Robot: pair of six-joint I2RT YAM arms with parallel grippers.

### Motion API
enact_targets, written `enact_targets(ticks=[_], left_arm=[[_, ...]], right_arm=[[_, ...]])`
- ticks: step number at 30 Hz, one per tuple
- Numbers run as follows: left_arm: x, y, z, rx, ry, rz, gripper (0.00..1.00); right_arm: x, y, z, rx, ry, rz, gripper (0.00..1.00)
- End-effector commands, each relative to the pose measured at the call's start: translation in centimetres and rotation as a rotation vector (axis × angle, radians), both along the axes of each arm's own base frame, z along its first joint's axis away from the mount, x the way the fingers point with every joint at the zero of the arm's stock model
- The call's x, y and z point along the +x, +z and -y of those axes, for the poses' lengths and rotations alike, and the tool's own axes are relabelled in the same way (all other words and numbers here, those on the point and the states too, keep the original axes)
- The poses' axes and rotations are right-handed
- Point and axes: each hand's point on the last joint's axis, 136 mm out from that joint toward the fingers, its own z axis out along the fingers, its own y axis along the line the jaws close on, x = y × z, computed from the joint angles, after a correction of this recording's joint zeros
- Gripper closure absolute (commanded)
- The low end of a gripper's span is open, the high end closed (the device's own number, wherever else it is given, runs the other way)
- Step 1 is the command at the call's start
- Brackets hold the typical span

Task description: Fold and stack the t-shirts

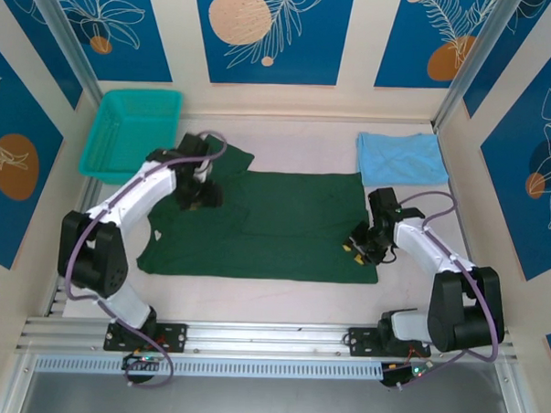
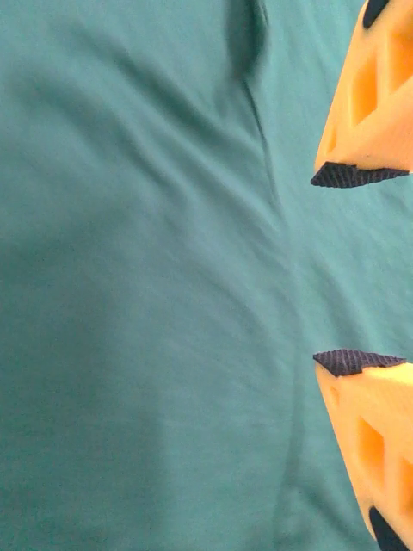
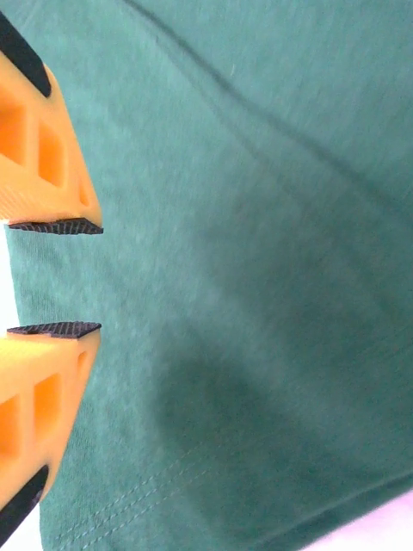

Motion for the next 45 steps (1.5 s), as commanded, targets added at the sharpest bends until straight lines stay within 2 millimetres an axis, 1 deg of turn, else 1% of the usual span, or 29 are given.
enact_targets(ticks=[1,5,7,9,12,14,18,22,28,31,33,35,37,40,41,43,45], left_arm=[[-2.8,-2.2,-0.5,-0.062,0.063,-0.064,0.47],[-5.9,-4.7,-3.3,0.043,0.125,-0.121,0.46],[-7.1,-5.4,-4.4,0.083,0.158,-0.143,0.42],[-7.2,-5.1,-4.3,0.084,0.173,-0.151,0.42],[-8.2,-5.1,-5.1,0.129,0.224,-0.198,0.41],[-9.2,-5.6,-5.2,0.129,0.249,-0.228,0.41],[-11.2,-7.0,-5.0,0.109,0.312,-0.282,0.39],[-12.5,-7.6,-4.5,0.074,0.355,-0.315,0.39],[-13.9,-7.1,-4.3,0.048,0.406,-0.335,0.39],[-14.6,-6.9,-3.9,0.018,0.435,-0.35,0.39],[-14.6,-6.4,-3.6,-0.002,0.446,-0.345,0.38],[-13.6,-5.1,-3.4,-0.013,0.445,-0.311,0.36],[-11.6,-3.1,-3.5,-0.011,0.435,-0.249,0.3],[-7.3,0.6,-3.0,-0.024,0.393,-0.143,0.23],[-5.4,2.1,-2.7,-0.035,0.371,-0.105,0.22],[-1.4,4.7,-2.0,-0.058,0.327,-0.026,0.21],[3.5,7.3,-1.2,-0.08,0.275,0.06,0.21]], right_arm=[[-1.3,-0.8,-0.7,0.033,-0.034,-0.041,0.65],[-3.0,-2.2,0.3,-0.034,-0.092,-0.116,0.67],[-4.1,-2.8,1.0,-0.076,-0.137,-0.177,0.68],[-5.1,-3.1,1.5,-0.112,-0.166,-0.226,0.7],[-6.5,-3.2,2.9,-0.189,-0.244,-0.287,0.73],[-6.7,-3.0,3.2,-0.202,-0.266,-0.293,0.74],[-7.1,-2.8,3.7,-0.224,-0.347,-0.329,0.73],[-7.6,-2.8,4.2,-0.226,-0.423,-0.368,0.72],[-8.8,-2.4,5.6,-0.196,-0.637,-0.4,0.69],[-9.1,-2.8,5.7,-0.154,-0.685,-0.406,0.69],[-9.2,-2.7,5.7,-0.141,-0.698,-0.415,0.69],[-9.0,-2.4,5.9,-0.151,-0.696,-0.412,0.68],[-8.4,-1.6,6.2,-0.159,-0.681,-0.383,0.65],[-6.7,-0.2,6.4,-0.146,-0.659,-0.3,0.6],[-6.0,0.4,6.6,-0.145,-0.652,-0.264,0.58],[-3.9,1.5,6.7,-0.123,-0.604,-0.162,0.53],[-1.0,3.2,6.9,-0.113,-0.517,-0.021,0.46]])
